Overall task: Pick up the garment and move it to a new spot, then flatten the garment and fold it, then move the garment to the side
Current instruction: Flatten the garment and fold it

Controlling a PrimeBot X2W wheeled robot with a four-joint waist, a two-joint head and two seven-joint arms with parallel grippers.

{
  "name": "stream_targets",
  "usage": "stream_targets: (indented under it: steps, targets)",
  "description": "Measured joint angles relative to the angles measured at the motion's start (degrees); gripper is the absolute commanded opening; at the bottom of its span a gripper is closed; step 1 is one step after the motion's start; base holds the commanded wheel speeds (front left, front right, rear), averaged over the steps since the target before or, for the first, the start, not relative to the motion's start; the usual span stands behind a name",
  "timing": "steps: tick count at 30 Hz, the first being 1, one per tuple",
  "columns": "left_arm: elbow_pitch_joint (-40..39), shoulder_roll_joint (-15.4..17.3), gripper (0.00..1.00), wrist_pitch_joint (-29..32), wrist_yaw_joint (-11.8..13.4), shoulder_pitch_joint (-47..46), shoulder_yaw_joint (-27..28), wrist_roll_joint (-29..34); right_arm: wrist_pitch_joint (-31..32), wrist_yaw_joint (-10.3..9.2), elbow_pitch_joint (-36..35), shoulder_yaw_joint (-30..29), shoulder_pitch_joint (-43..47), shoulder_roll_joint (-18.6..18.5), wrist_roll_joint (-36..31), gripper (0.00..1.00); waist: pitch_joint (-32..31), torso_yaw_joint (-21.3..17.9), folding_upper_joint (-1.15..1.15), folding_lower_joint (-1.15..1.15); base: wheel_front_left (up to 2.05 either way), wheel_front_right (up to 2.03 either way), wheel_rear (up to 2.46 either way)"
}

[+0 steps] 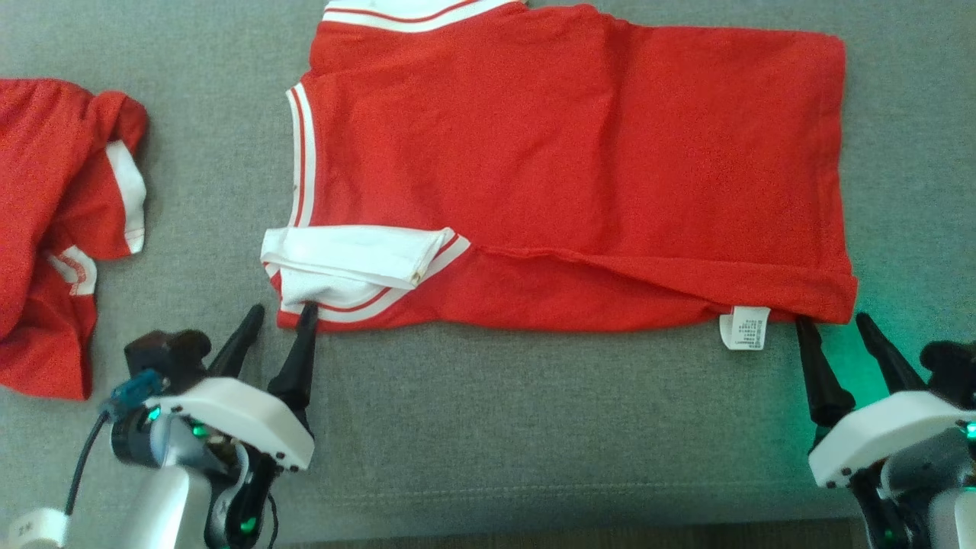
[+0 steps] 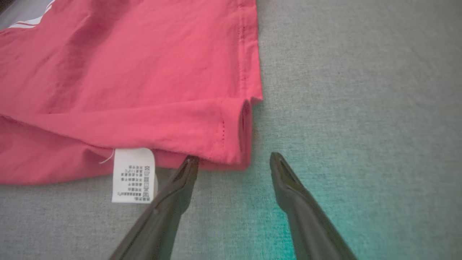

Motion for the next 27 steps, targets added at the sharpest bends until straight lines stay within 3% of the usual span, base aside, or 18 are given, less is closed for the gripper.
stream_targets:
  steps: [8, 9, 10, 11, 18, 27]
  targets:
    - [0.83, 0.31, 1.0, 1.07, -1.1, -2.07, -0.7, -1.1, 0.51, 0.0, 1.33, 0.24, -2.25, -0.01, 0.44, 1.0, 1.23, 0.09, 0.0, 0.0, 0.0, 0.0, 0.0]
    - [0.83, 0.31, 0.6, 1.07, -1.1, -2.07, -0.7, -1.1, 0.51, 0.0, 1.33, 0.24, -2.25, -0.01, 0.44, 0.8, 1.23, 0.09, 0.0, 0.0, 0.0, 0.0, 0.0]
    - [0.87, 0.45, 0.04, 1.27, -1.31, -2.27, -0.88, -1.3, 0.97, 0.0, 1.51, 0.31, -2.25, -0.01, 0.92, 0.0, 1.27, 0.1, 0.0, 0.0, 0.0, 0.0, 0.0]
    - [0.92, 0.68, 0.0, 1.42, -1.55, -2.59, -1.08, -1.32, 1.04, 0.0, 1.75, 0.33, -2.24, 0.01, 1.26, 0.0, 1.28, 0.12, 0.0, 0.0, 0.0, 0.0, 0.0]
    - [-0.45, 1.1, 0.0, 1.8, -1.4, -2.04, -2.07, -0.76, 1.49, 0.0, 0.96, 0.08, -1.96, 0.08, 3.26, 0.0, 0.33, 0.38, 0.0, 0.0, 0.0, 0.0, 0.0]
    - [-6.67, 2.26, 0.0, 2.13, 1.56, 4.45, -1.66, -0.71, 6.99, 0.0, -2.58, -1.16, 4.22, 0.6, 6.67, 0.0, -3.49, 0.65, 0.0, 0.0, 0.0, 0.0, 0.0]
